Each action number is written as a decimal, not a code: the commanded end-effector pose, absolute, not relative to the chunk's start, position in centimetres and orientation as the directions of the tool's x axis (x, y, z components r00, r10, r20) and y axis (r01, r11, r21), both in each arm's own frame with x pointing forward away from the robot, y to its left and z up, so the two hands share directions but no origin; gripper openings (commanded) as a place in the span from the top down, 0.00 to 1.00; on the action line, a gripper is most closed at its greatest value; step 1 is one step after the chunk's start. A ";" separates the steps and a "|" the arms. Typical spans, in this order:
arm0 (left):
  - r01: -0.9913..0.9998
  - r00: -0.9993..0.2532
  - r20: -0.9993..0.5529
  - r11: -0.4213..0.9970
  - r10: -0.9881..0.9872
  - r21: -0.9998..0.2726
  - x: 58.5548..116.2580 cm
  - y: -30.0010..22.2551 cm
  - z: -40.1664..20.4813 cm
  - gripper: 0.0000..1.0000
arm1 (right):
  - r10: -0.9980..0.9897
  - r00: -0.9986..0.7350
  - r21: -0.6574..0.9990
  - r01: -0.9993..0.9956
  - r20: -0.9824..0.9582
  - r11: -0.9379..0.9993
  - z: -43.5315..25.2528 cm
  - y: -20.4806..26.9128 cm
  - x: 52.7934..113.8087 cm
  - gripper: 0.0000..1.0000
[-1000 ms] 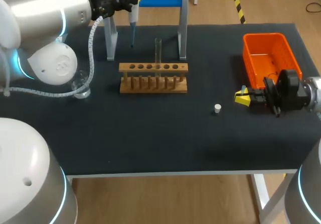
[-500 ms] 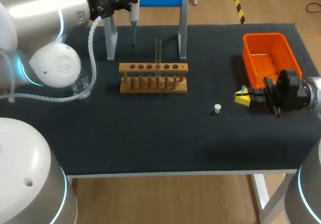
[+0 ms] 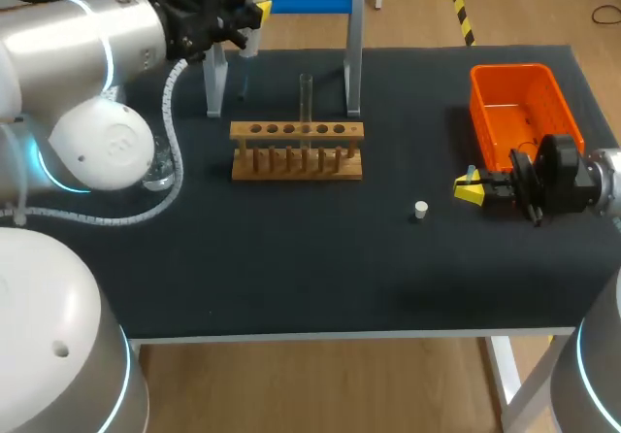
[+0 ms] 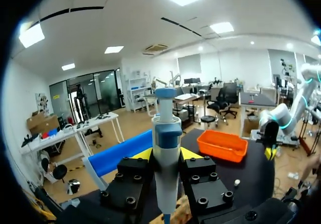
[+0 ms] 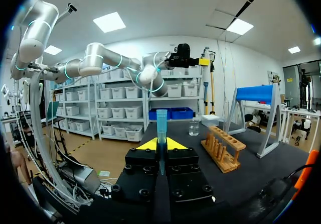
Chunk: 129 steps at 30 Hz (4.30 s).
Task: Invert the test tube, pick up the pipette, mount the tip to pipette, aspirate from beaker and dispense into the tube, eject the tip, return the pipette, and cap with the stopper.
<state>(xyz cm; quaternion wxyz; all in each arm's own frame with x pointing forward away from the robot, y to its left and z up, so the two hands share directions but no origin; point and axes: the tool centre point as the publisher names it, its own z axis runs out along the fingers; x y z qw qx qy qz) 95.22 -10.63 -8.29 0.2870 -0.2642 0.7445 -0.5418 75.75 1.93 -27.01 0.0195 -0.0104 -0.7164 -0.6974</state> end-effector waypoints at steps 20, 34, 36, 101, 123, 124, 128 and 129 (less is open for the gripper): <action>-0.077 -0.869 -0.089 0.312 -0.486 -0.947 98.7 -6.8 -10.5 1.00 | -0.014 -0.999 0.999 0.042 0.042 0.027 -27.0 1.8 75.7 1.00; 0.010 -0.960 -0.072 0.223 -0.271 -0.975 96.5 -7.0 -10.3 1.00 | -0.014 -0.999 0.999 0.042 0.042 0.027 -27.0 1.8 75.7 1.00; 0.006 -0.959 -0.068 0.222 -0.276 -0.975 95.9 -7.1 -10.2 1.00 | -0.014 -0.999 0.999 0.042 0.042 0.027 -27.0 1.8 75.7 1.00; -0.037 -0.954 0.012 0.078 -0.300 -0.996 82.4 -24.4 -0.4 1.00 | -0.014 -0.999 0.999 0.042 0.042 0.027 -27.0 1.8 75.7 1.00; -0.036 -0.953 0.012 0.075 -0.302 -0.996 82.4 -24.2 -0.3 1.00 | -0.014 -0.999 0.999 0.042 0.042 0.027 -27.0 1.8 75.7 1.00; -0.036 -0.953 0.012 0.075 -0.302 -0.996 82.4 -24.2 -0.3 1.00 | -0.014 -0.999 0.999 0.042 0.042 0.027 -27.0 1.8 75.7 1.00; -0.036 -0.953 0.012 0.075 -0.302 -0.996 82.4 -24.2 -0.3 1.00 | -0.014 -0.999 0.999 0.042 0.042 0.027 -27.0 1.8 75.7 1.00; -0.036 -0.953 0.012 0.075 -0.302 -0.996 82.4 -24.2 -0.3 1.00 | -0.014 -0.999 0.999 0.042 0.042 0.027 -27.0 1.8 75.7 1.00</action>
